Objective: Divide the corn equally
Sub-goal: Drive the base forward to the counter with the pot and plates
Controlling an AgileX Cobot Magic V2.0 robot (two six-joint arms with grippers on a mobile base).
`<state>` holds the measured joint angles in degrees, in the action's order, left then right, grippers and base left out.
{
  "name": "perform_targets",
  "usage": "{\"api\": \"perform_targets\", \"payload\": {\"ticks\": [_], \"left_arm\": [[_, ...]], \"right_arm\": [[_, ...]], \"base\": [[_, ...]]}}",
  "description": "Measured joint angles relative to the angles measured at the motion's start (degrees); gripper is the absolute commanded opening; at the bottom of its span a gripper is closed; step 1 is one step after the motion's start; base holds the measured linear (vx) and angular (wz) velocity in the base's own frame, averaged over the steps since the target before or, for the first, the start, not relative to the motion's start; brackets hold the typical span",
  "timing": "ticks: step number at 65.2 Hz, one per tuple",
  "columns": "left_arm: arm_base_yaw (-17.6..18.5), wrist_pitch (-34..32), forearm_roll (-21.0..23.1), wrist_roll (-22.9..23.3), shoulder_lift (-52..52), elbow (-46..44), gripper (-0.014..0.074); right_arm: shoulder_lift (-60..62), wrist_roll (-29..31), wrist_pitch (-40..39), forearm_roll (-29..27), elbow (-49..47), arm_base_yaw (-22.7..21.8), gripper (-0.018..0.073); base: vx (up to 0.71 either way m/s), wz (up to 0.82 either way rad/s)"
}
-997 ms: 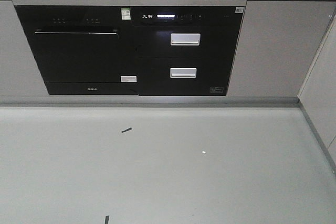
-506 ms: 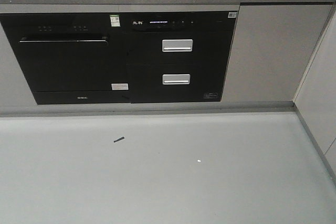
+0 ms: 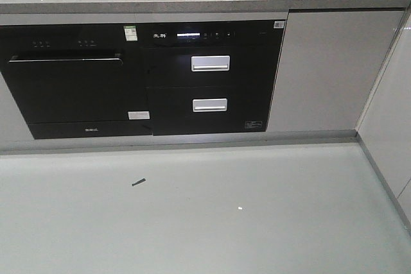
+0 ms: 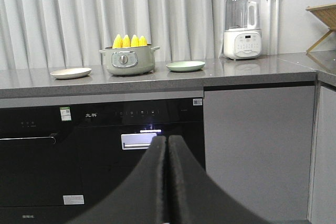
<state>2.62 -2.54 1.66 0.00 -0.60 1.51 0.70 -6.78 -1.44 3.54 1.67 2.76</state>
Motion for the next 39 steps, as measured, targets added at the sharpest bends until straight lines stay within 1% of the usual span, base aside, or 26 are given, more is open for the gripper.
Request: {"api": "perform_targets", "payload": {"ticks": [39], "left_arm": [[0.00,0.00,0.00,0.00,0.00,0.00,-0.0006]], "right_arm": [[0.00,0.00,0.00,0.00,0.00,0.00,-0.0011]], "base": [[0.13,-0.02]]}}
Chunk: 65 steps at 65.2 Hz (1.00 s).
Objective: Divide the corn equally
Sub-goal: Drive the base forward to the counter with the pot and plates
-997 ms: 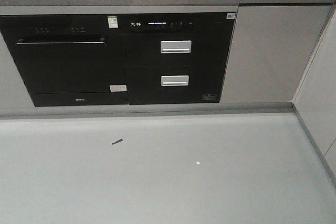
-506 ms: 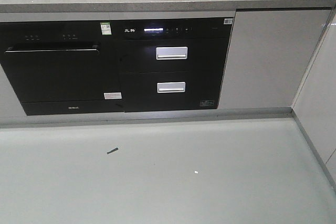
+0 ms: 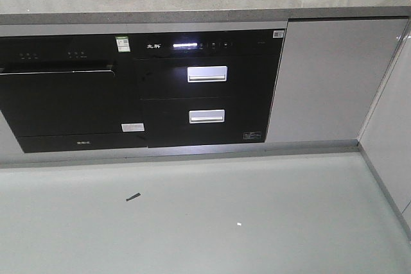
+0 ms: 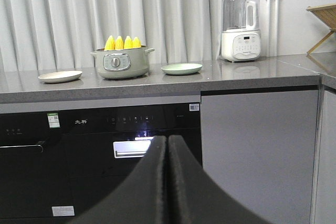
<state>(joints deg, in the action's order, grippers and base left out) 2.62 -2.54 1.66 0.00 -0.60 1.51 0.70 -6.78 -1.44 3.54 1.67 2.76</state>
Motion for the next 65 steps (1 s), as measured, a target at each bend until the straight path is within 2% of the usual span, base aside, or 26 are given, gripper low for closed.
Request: {"api": "perform_targets", "payload": {"ticks": [65], "left_arm": [[0.00,0.00,0.00,0.00,0.00,0.00,-0.0006]], "right_arm": [[0.00,0.00,0.00,0.00,0.00,0.00,-0.0011]], "base": [[0.16,0.01]]}}
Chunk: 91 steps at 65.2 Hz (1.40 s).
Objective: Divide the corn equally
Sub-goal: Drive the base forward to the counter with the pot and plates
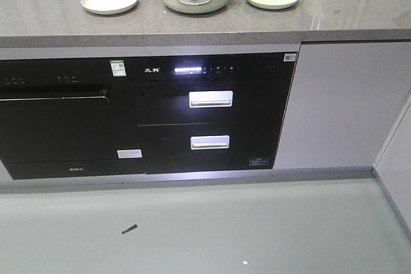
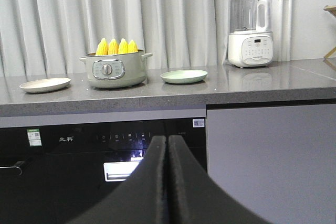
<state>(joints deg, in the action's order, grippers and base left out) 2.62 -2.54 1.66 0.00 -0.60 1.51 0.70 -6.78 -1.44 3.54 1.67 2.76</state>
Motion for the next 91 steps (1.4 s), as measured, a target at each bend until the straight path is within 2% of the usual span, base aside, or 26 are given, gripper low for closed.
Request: {"api": "perform_targets", "payload": {"ticks": [91], "left_arm": [[0.00,0.00,0.00,0.00,0.00,0.00,-0.0006]], "right_arm": [[0.00,0.00,0.00,0.00,0.00,0.00,-0.0011]], "base": [[0.16,0.00]]}}
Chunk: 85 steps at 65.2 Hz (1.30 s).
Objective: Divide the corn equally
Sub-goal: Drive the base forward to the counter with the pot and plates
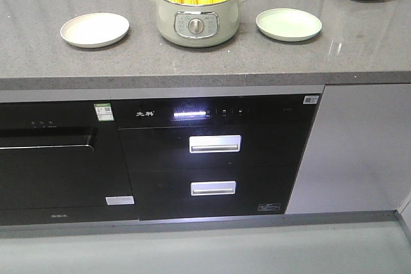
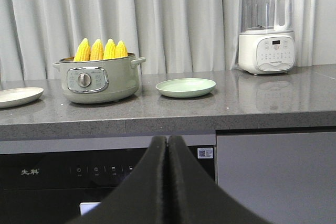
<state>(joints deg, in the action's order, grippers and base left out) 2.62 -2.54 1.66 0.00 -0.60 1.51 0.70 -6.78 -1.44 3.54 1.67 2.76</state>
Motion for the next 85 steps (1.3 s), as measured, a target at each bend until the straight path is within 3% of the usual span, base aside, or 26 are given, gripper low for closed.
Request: {"api": "perform_targets", "payload": {"ticks": [85], "left_arm": [[0.00,0.00,0.00,0.00,0.00,0.00,-0.0006]], "right_arm": [[0.00,0.00,0.00,0.00,0.00,0.00,-0.0011]], "base": [[0.16,-0.01]]}}
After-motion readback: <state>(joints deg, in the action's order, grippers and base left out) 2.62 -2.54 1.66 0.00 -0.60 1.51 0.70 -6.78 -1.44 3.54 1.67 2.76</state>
